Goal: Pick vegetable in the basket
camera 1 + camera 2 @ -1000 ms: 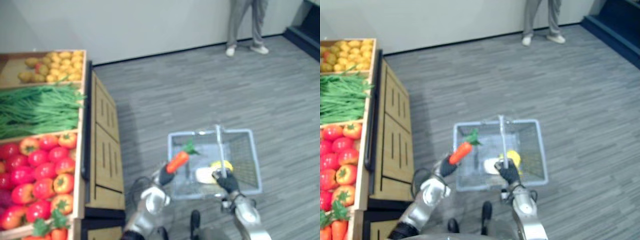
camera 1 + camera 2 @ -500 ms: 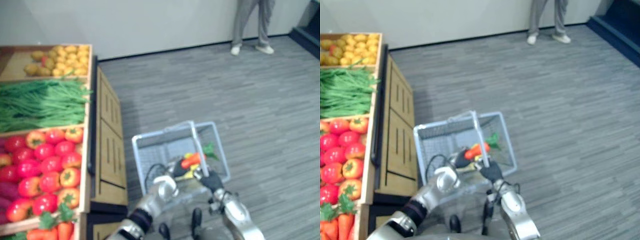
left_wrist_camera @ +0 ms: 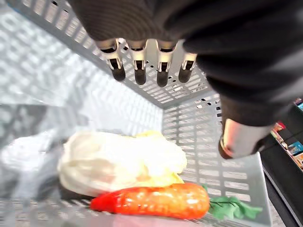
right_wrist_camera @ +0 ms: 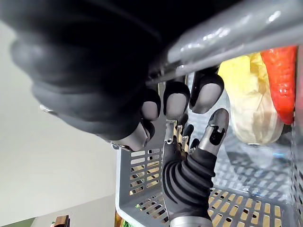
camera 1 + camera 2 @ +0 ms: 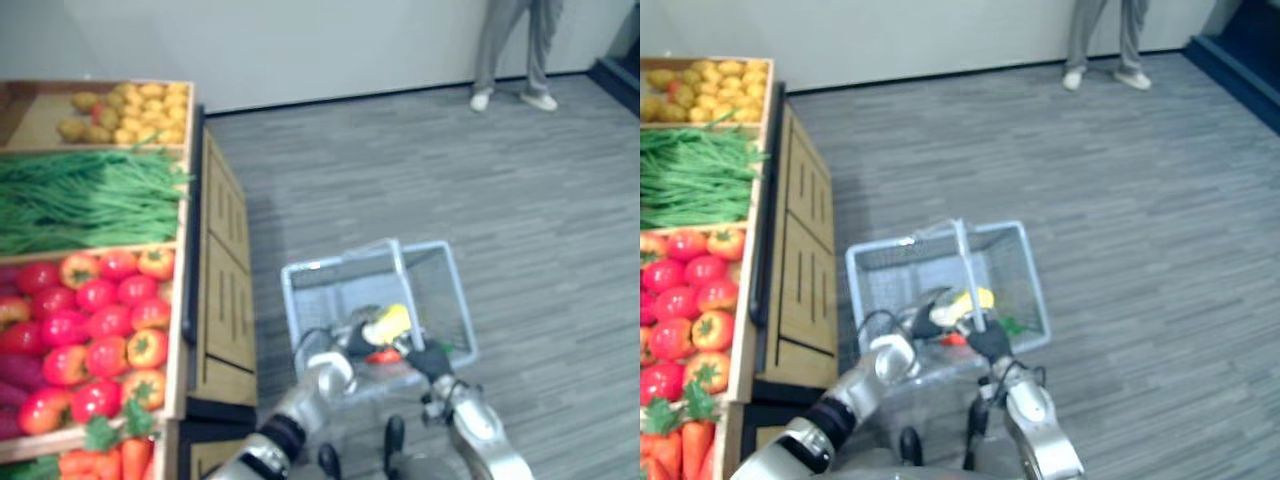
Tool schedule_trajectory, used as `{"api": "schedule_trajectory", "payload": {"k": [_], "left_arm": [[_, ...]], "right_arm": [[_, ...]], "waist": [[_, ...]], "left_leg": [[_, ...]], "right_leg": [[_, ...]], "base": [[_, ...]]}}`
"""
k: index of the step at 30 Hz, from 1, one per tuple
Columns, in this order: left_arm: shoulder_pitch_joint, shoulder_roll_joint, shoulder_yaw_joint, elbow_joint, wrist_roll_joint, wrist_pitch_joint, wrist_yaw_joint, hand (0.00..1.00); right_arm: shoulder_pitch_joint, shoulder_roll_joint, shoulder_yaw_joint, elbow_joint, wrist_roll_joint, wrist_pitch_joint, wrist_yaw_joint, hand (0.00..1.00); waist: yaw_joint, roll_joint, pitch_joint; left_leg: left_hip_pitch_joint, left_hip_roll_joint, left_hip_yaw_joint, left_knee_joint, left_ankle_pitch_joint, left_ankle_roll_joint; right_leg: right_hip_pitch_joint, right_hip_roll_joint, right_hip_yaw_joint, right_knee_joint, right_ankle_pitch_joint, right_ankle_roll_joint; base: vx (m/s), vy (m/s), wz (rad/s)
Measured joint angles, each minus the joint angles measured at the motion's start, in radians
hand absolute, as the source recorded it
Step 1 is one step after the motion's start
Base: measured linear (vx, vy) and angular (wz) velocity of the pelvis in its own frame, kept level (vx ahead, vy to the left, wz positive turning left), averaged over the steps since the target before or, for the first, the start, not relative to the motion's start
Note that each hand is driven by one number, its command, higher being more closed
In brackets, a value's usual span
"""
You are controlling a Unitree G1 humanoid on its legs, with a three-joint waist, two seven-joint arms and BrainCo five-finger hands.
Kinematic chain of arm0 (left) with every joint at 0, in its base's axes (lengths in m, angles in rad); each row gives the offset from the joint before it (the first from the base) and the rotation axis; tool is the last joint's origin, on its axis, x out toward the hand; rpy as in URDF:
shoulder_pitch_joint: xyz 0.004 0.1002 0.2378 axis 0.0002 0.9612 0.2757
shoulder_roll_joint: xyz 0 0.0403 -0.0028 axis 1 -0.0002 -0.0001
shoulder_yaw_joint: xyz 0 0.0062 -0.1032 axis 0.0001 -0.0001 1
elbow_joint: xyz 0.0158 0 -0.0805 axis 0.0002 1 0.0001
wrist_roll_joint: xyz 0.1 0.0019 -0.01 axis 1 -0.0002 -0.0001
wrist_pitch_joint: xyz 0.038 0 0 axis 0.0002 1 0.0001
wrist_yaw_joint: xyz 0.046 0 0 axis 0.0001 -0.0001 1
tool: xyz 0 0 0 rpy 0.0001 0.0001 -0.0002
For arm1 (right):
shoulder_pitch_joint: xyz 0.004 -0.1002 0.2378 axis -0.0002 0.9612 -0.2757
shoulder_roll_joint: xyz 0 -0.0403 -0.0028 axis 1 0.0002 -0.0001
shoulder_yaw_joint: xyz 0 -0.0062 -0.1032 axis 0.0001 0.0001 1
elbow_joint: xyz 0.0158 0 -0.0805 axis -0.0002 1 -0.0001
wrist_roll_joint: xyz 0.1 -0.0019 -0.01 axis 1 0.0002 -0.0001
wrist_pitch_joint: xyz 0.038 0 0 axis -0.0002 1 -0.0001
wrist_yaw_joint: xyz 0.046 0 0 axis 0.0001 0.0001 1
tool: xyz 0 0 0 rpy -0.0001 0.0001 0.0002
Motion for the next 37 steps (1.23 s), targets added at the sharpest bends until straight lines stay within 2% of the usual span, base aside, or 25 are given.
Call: {"api": "schedule_trajectory", "payload": {"k": [7, 11, 13, 16, 18, 23, 26, 31, 37], "left_arm": [[0.092, 0.021, 0.08, -0.122, -0.009, 0.004, 0.003, 0.0], [0.179, 0.008, 0.137, -0.202, -0.047, -0.003, 0.003, 0.0], [0.211, 0.002, 0.191, -0.225, -0.056, -0.001, 0.012, 0.0], [0.257, 0.002, 0.329, -0.242, -0.139, 0.016, 0.037, 0.0], [0.293, 0.009, 0.462, -0.235, -0.225, 0.043, 0.068, 0.0], [0.292, 0.074, 0.62, -0.072, -0.329, 0.057, 0.097, 0.0], [0.295, 0.082, 0.673, 0.017, -0.395, 0.065, 0.098, 0.0], [0.32, 0.081, 0.695, 0.116, -0.438, 0.068, 0.082, 0.0], [0.324, 0.072, 0.696, 0.252, -0.439, 0.07, -0.015, 0.0]], "right_arm": [[-0.002, 0.059, -0.084, 0.088, -0.055, 0.0, -0.045, 1.0], [0.0, 0.101, -0.148, 0.216, -0.112, 0.005, -0.067, 1.0], [0.002, 0.116, -0.193, 0.258, -0.124, 0.011, -0.079, 1.0], [0.007, 0.12, -0.284, 0.342, -0.155, 0.015, -0.094, 1.0], [0.007, 0.131, -0.396, 0.417, -0.155, 0.017, -0.13, 1.0], [-0.007, 0.123, -0.516, 0.531, -0.156, 0.026, -0.188, 1.0], [-0.011, 0.119, -0.555, 0.594, -0.18, 0.034, -0.192, 1.0], [-0.041, 0.094, -0.624, 0.707, -0.195, 0.036, -0.213, 1.0], [-0.079, 0.055, -0.674, 0.873, -0.195, 0.036, -0.222, 1.0]], "waist": [[-0.003, 0.0, 0.0], [-0.002, 0.0, 0.0], [0.001, 0.0, 0.0], [0.003, 0.001, -0.001], [0.003, 0.002, -0.001], [0.003, 0.003, -0.004], [0.004, 0.003, -0.008], [0.004, 0.005, -0.03], [0.004, 0.008, -0.038]], "left_leg": [[0.022, -0.004, -0.008, -0.024, 0.006, -0.004], [0.029, -0.005, -0.026, -0.038, 0.012, -0.009], [0.03, -0.005, -0.027, -0.04, 0.013, -0.009], [0.036, -0.006, -0.027, -0.051, 0.019, -0.01], [0.05, -0.006, -0.028, -0.052, 0.026, -0.004], [0.067, -0.008, -0.027, -0.053, 0.024, -0.007], [0.076, -0.009, -0.025, -0.053, 0.019, -0.014], [0.078, -0.008, -0.024, -0.055, 0.017, -0.017], [0.083, -0.006, -0.012, -0.058, 0.017, -0.017]], "right_leg": [[0.021, -0.003, -0.013, -0.001, -0.001, 0.002], [0.03, -0.004, -0.031, -0.001, -0.007, 0.01], [0.03, -0.004, -0.032, -0.001, -0.007, 0.009], [0.031, -0.005, -0.035, -0.001, -0.008, 0.01], [0.044, -0.005, -0.037, -0.001, -0.011, 0.013], [0.06, -0.007, -0.039, -0.001, -0.012, 0.014], [0.067, -0.008, -0.038, -0.006, -0.012, 0.014], [0.07, -0.008, -0.037, -0.006, -0.019, 0.015], [0.069, -0.004, -0.025, -0.006, -0.02, 0.013]], "base": [[-0.02, 0.032, 0.04], [0.01, 0.024, 0.12], [0.01, 0.012, 0.03], [0.04, 0.035, 0.01], [0.04, 0.031, 0.02], [0.0, 0.026, 0.01], [0.0, 0.0, 0.0], [0.0, 0.0, 0.0], [0.0, 0.011, -0.05]]}}
